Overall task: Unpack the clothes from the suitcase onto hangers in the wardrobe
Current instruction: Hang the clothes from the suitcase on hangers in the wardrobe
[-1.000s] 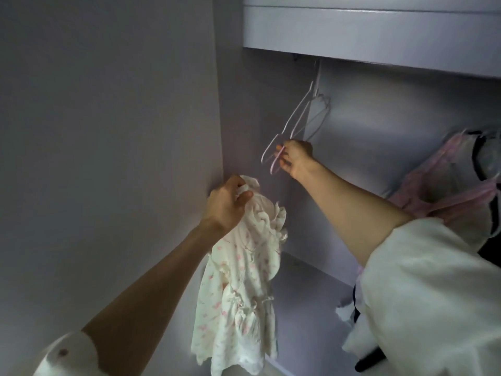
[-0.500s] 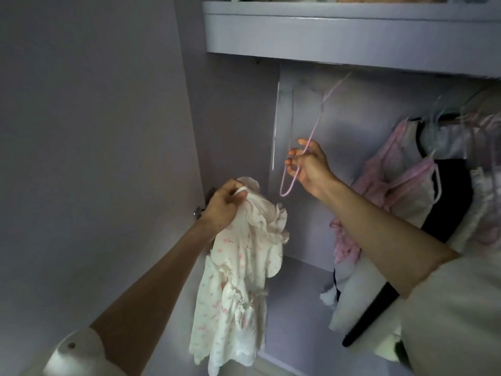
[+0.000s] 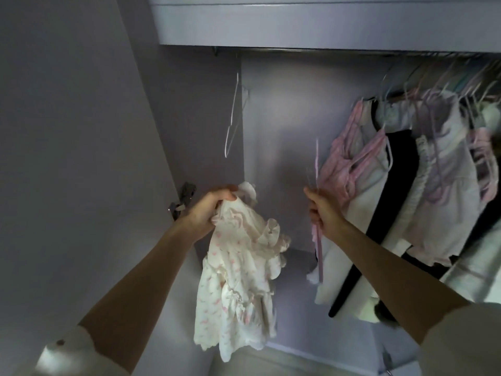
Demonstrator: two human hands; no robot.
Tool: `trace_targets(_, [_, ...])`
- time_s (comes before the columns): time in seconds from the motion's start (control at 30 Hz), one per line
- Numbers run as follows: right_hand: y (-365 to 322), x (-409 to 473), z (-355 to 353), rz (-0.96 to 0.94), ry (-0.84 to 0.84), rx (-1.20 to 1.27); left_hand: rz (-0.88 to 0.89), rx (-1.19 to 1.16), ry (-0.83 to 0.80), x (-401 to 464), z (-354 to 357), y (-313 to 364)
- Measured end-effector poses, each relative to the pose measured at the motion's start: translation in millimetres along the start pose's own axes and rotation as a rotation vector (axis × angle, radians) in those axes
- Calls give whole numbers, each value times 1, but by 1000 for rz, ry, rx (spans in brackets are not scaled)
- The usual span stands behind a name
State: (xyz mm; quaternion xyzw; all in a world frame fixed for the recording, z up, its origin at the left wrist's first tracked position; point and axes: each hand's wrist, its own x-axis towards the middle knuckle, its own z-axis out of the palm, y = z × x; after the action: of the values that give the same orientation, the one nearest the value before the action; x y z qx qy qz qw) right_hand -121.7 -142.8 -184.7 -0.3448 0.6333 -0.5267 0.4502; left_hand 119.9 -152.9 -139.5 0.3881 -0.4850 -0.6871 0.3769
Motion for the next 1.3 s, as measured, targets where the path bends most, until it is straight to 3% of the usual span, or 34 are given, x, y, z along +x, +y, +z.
trace_targets(0.1, [20, 0, -4, -77, 153, -148, -44, 139, 77, 7, 1, -3])
trace_targets(0.17, [26, -1, -4, -162, 277, -97, -48, 212, 99, 9, 2, -5])
trace_targets(0.3, [15, -5, -9, -270, 200, 98, -11, 261, 172, 9, 13, -5])
trace_targets(0.43, [17, -1, -11, -337, 259, 47, 108, 232, 164, 9, 21, 17])
trace_targets(0.57, [26, 2, -10, -289, 263, -22, 261, 476, 173, 13, 21, 38])
trace_targets(0.67, [21, -4, -11, -194, 306, -26, 258, 583, 145, 12, 21, 31])
trace_targets(0.77, [10, -10, -13, -149, 372, -194, 246, 645, 115, 12, 21, 25])
trace_targets(0.87, [-2, -14, -18, -123, 388, -328, 335, 1019, 107, 19, 12, 26])
trace_targets(0.93, [-8, -13, -20, -126, 385, -414, 306, 1400, 190, 17, 8, 32])
trace_targets(1.0, [-12, -9, -20, -141, 383, -479, 311, 1589, 280, 15, 5, 34])
trace_targets(1.07, [-16, -6, -21, -157, 387, -485, 394, 1594, 338, 12, 0, 36])
trace_targets(1.13, [-20, -3, -20, -171, 376, -463, 466, 1443, 350, 13, -5, 37])
trace_targets(1.3, [-25, 5, 5, -204, 251, -452, 395, 1274, 163, 12, 8, 39])
